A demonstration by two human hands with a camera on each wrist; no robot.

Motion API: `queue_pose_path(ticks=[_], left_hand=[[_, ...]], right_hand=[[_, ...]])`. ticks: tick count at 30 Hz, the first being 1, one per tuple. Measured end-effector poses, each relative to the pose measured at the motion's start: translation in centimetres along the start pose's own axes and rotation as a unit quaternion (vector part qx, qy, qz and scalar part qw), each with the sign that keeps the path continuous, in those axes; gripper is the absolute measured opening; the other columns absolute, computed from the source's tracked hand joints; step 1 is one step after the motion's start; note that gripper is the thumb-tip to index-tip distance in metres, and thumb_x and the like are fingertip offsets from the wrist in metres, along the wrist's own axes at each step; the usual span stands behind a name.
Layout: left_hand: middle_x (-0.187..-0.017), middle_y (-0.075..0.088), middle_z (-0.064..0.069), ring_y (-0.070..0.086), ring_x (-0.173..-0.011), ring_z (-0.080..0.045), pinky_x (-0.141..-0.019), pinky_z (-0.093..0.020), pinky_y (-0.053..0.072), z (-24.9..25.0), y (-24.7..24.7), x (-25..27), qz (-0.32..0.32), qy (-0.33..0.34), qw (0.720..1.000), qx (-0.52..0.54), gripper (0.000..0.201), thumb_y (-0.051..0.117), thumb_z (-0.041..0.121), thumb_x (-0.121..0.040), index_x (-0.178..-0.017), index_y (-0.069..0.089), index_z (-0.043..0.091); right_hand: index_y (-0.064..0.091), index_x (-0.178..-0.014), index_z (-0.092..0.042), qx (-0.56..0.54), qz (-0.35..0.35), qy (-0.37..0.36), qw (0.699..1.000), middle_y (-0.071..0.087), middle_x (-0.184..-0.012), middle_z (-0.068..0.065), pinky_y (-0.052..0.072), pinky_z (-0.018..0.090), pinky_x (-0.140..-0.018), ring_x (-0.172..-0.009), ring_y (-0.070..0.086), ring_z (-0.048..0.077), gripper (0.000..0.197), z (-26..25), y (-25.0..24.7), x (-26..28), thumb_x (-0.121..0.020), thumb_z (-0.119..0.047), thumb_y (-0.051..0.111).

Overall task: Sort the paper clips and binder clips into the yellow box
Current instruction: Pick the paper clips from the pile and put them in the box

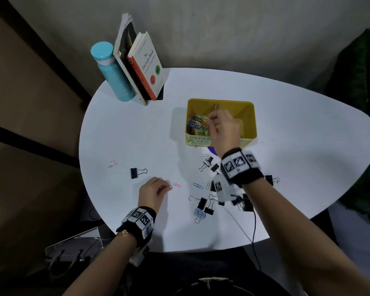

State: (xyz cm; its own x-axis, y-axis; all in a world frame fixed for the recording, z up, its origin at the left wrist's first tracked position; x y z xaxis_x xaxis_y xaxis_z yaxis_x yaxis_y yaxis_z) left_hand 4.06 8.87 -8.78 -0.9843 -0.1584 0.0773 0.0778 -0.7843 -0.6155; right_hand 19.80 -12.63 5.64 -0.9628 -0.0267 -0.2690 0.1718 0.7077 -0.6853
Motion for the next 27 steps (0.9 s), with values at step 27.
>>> queue_pose_path(ticks=[27], left_hand=[[-0.083,0.062,-0.011,0.055,-0.075,-0.024,-0.067,-0.032,0.044,13.3,-1.8,-6.4,0.016,0.149,0.981,-0.120,0.005,0.056,0.009,-0.091,-0.088,0.056,0.005]], right_hand=[[0.059,-0.071,-0.014,0.175,-0.281,-0.157,0.930,0.060,-0.072,0.001,0.034,0.021,-0.043,-0.069,0.059,0.022,0.024,3.9,8.2,16.3,-0.070,-0.023,0.081]])
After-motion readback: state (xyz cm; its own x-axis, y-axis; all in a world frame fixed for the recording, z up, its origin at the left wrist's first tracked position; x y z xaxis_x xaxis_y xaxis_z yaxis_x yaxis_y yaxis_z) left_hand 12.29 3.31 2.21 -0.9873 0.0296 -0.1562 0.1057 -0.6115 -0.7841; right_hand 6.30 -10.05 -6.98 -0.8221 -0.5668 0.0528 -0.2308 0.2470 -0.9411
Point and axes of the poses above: each hand's wrist, its own x-axis away from the middle knuckle, its own y-axis out of the palm, z = x × y, the point moved 10 cm from there along -x, towards the middle knuckle
